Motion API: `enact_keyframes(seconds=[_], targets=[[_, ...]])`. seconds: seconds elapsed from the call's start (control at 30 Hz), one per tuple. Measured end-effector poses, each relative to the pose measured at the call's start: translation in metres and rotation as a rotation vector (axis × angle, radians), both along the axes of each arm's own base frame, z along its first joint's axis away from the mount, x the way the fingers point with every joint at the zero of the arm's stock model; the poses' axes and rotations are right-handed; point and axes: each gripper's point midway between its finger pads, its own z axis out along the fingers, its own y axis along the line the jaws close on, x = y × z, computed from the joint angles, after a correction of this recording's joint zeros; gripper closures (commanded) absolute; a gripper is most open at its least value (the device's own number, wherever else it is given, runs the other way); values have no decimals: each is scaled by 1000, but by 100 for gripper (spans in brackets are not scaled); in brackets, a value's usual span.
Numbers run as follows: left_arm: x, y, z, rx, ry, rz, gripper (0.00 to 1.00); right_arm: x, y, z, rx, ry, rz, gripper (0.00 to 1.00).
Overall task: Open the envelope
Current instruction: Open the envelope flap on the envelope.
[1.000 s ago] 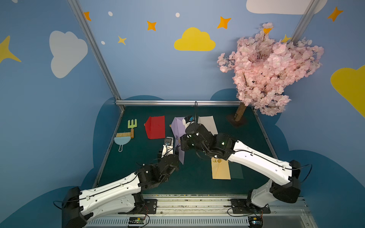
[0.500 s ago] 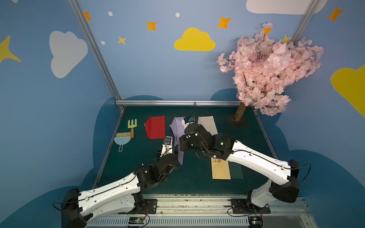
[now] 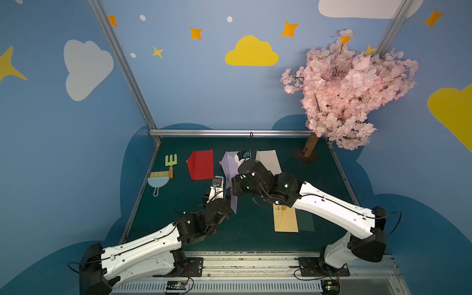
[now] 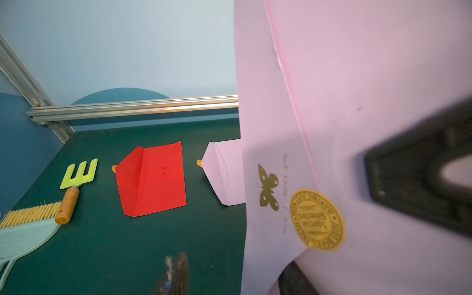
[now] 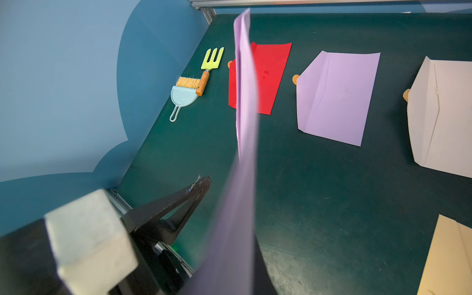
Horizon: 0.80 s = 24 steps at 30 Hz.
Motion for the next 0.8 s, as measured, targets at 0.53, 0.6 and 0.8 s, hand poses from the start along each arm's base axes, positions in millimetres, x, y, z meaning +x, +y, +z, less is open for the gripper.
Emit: enact_keyframes(seconds=[0.53, 0.6, 0.8], targets=[[1, 3, 2, -6, -3, 8, 43, 0, 1, 0, 4, 1, 2, 100], [1, 4, 3, -9, -5, 10, 43, 0, 1, 1, 5, 1, 2, 100], [1, 5, 4, -11, -7, 12, 43, 0, 2, 1, 9, 0, 3, 100]])
